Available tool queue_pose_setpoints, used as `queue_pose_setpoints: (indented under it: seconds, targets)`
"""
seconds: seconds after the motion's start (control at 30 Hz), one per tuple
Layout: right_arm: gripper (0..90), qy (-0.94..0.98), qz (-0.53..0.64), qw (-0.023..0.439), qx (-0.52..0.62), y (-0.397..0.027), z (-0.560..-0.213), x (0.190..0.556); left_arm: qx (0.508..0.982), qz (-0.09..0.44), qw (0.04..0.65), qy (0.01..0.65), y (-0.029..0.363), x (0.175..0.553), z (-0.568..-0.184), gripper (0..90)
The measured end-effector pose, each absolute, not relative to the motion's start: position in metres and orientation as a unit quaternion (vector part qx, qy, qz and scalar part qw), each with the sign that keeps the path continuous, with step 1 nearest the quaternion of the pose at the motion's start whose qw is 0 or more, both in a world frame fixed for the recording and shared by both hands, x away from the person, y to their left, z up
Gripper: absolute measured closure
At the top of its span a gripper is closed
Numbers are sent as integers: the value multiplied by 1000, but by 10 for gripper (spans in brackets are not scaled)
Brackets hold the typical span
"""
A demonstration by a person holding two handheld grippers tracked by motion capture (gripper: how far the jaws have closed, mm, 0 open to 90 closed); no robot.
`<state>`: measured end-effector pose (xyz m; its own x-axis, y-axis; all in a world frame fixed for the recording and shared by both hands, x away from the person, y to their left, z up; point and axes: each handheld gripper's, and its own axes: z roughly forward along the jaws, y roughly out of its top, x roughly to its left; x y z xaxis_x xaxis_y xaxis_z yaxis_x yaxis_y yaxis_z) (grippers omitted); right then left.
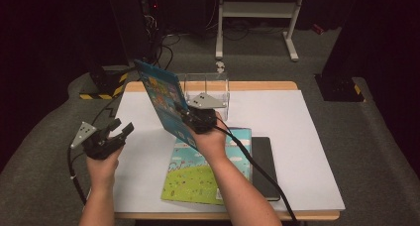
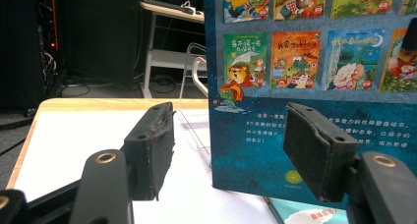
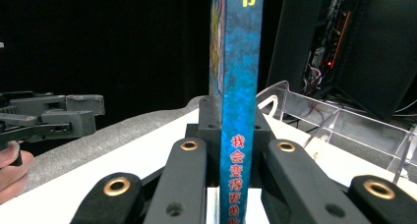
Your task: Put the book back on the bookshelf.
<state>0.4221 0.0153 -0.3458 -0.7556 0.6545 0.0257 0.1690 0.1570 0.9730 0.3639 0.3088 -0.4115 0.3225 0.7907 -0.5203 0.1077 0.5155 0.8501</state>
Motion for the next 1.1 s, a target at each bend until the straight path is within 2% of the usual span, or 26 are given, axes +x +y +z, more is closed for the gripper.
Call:
queue_pose_setpoints:
  seconds: [0.63, 0.93, 1.1]
  targets:
    - [809, 720, 597, 214, 283, 1, -367, 397, 476, 212, 709, 475, 256, 351, -396, 334]
    - [763, 731, 591, 195, 279, 5, -374, 387, 491, 199, 713, 458, 241, 344, -390, 324]
    - [746, 730, 597, 169, 286, 2, -379, 383, 497, 194, 720, 444, 231, 339, -386, 321]
